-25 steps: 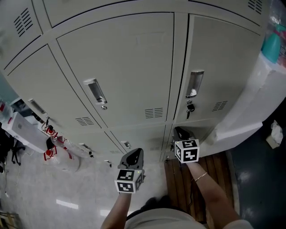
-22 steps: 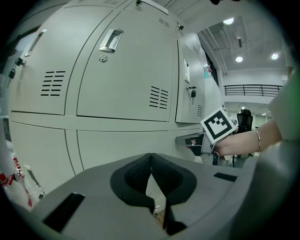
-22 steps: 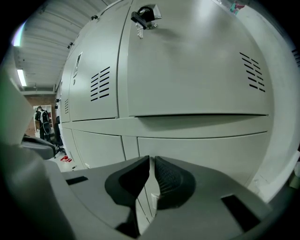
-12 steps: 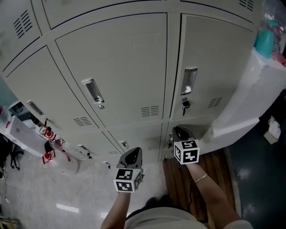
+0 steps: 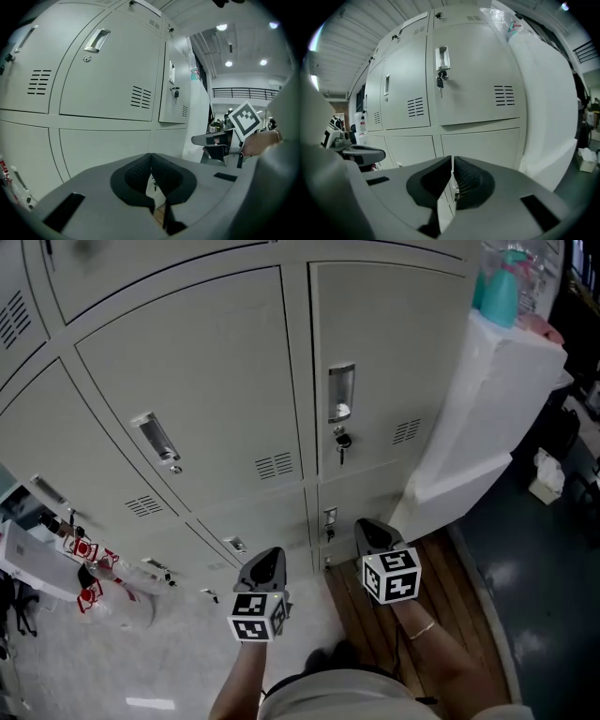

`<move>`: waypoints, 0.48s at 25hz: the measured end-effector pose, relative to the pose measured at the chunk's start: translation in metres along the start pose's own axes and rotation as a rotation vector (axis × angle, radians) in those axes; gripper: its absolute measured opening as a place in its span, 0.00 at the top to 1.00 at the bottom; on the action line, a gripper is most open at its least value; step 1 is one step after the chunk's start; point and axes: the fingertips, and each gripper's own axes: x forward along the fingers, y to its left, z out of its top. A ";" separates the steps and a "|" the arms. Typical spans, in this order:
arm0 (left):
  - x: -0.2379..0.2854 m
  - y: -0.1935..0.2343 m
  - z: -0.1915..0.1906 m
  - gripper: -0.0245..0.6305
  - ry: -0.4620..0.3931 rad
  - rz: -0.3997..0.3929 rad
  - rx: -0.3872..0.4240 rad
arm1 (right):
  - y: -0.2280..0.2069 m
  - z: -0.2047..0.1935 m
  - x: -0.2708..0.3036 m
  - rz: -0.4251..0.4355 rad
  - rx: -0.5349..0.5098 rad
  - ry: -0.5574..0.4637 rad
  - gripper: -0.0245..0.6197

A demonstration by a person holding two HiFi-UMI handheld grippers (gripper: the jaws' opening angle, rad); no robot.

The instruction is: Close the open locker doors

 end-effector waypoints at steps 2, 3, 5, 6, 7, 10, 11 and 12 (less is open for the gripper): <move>-0.001 -0.006 0.000 0.93 0.000 -0.018 0.009 | -0.003 -0.006 -0.014 -0.019 0.012 0.001 0.95; -0.001 -0.009 0.000 0.93 0.000 -0.026 0.013 | -0.004 -0.009 -0.020 -0.028 0.017 0.001 0.95; -0.002 -0.014 -0.001 0.93 0.000 -0.040 0.021 | -0.007 -0.014 -0.033 -0.044 0.026 0.000 0.95; -0.002 -0.017 -0.001 0.93 0.000 -0.048 0.027 | -0.008 -0.016 -0.039 -0.053 0.031 -0.001 0.95; -0.003 -0.020 -0.001 0.93 0.000 -0.055 0.034 | -0.009 -0.018 -0.045 -0.060 0.036 -0.002 0.95; -0.004 -0.029 -0.001 0.93 -0.003 -0.076 0.049 | -0.009 -0.022 -0.062 -0.075 0.056 -0.005 0.96; -0.004 -0.031 0.000 0.93 -0.005 -0.082 0.050 | -0.008 -0.024 -0.068 -0.078 0.063 -0.004 0.96; -0.004 -0.033 0.000 0.93 -0.006 -0.087 0.051 | -0.007 -0.026 -0.073 -0.081 0.071 -0.003 0.96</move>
